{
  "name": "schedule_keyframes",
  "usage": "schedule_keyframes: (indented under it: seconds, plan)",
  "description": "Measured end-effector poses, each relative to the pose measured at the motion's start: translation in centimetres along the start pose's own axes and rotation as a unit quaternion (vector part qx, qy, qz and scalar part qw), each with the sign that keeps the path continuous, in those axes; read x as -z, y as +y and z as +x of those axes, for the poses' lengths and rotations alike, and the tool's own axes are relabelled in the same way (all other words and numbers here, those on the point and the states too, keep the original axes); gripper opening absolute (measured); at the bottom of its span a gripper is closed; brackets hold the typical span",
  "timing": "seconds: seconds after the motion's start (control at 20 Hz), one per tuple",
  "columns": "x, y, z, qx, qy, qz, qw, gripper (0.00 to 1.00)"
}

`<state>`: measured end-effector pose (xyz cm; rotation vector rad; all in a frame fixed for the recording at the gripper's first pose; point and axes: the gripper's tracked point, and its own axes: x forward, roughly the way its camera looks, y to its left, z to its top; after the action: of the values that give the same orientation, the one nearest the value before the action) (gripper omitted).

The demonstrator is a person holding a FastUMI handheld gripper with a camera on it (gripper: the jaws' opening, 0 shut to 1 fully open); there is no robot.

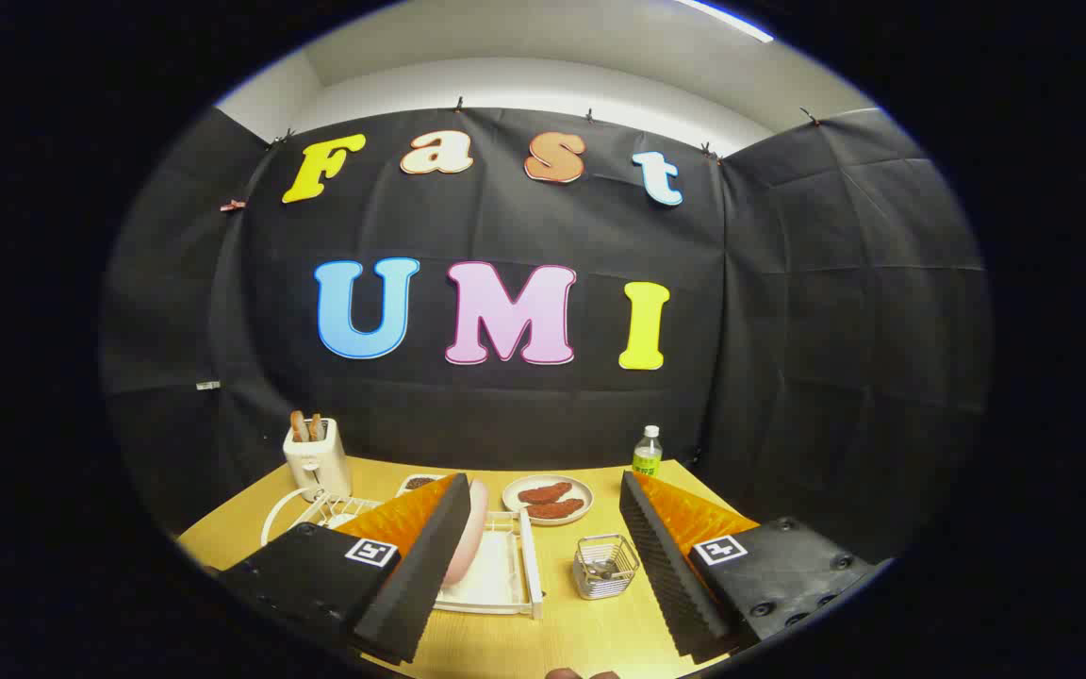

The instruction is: Take the plate from the dish rack, then take the spoon from the basket and place it into the plate.

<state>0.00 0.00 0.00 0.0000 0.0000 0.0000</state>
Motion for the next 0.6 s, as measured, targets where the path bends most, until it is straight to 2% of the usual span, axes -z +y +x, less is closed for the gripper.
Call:
schedule_keyframes:
  seconds: [0.6]
  plan:
    - [2.3, 1.0, 1.7, -0.009, 0.037, -0.005, 0.999, 0.98]
